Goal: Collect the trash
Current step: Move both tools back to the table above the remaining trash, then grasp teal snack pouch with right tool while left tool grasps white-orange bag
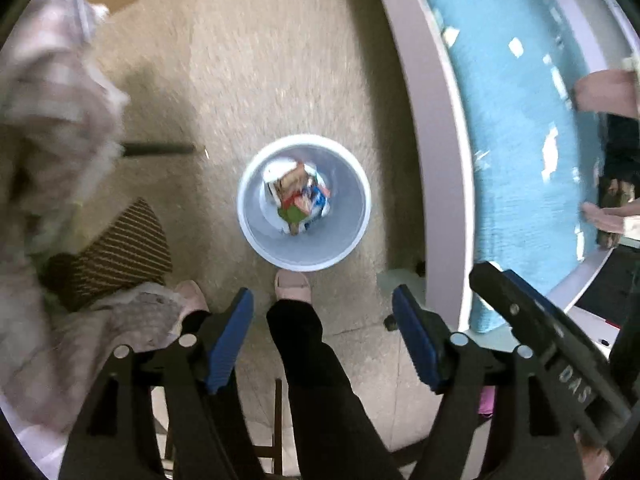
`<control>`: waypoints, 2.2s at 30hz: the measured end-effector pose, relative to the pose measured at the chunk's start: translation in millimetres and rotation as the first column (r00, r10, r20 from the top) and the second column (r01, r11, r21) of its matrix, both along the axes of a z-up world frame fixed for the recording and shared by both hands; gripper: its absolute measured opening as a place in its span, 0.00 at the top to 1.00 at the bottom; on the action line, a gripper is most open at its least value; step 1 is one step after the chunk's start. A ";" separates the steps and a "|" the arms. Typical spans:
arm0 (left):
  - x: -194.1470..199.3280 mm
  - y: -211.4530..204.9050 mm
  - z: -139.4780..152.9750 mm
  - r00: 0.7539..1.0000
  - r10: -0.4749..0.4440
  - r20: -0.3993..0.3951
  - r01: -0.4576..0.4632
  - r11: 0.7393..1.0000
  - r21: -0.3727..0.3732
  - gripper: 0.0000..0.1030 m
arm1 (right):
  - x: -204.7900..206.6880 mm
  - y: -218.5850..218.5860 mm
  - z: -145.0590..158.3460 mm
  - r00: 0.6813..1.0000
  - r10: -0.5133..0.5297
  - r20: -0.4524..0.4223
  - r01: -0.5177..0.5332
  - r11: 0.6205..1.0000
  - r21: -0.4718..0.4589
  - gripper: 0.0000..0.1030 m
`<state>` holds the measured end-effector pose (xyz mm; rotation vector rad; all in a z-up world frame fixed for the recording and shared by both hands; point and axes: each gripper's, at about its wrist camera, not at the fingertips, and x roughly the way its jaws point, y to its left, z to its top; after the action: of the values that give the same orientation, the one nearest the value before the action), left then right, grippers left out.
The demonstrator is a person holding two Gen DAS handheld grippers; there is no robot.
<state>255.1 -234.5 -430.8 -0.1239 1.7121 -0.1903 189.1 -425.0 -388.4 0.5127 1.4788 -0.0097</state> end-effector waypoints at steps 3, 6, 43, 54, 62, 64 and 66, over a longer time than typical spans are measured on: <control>-4.9 21.2 62.1 0.995 0.022 0.100 -0.022 1.000 0.003 0.26 | 5.4 15.9 45.2 0.996 0.057 0.064 -0.058 0.998 0.024 0.39; -11.0 45.9 105.5 0.982 0.058 0.177 -0.061 0.998 0.010 0.24 | 11.7 39.8 84.8 0.983 0.132 0.125 -0.138 0.989 0.044 0.38; -12.6 465.1 213.7 0.745 0.555 0.369 -0.583 0.811 -0.043 0.24 | 117.9 426.2 186.4 0.748 0.604 0.275 -0.586 0.796 -0.151 0.38; 32.3 485.9 213.6 0.737 0.558 0.380 -0.620 0.783 0.053 0.24 | 175.8 516.0 139.4 0.544 0.823 0.164 -0.790 0.568 -0.231 0.48; 57.1 488.7 196.6 0.745 0.577 0.335 -0.629 0.775 0.064 0.23 | 191.1 540.1 99.2 0.440 0.897 0.052 -0.868 0.439 -0.229 0.56; 62.2 488.3 194.2 0.749 0.575 0.328 -0.627 0.776 0.071 0.23 | 192.8 542.0 97.1 0.421 0.906 0.049 -0.873 0.419 -0.249 0.64; 67.7 488.2 192.6 0.752 0.574 0.323 -0.625 0.778 0.073 0.23 | 193.2 542.2 96.2 0.393 0.918 0.045 -0.877 0.389 -0.283 0.75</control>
<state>322.8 253.7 -238.3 -0.4900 1.3118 0.4153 382.3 117.2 -292.3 -0.5515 1.3637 0.7460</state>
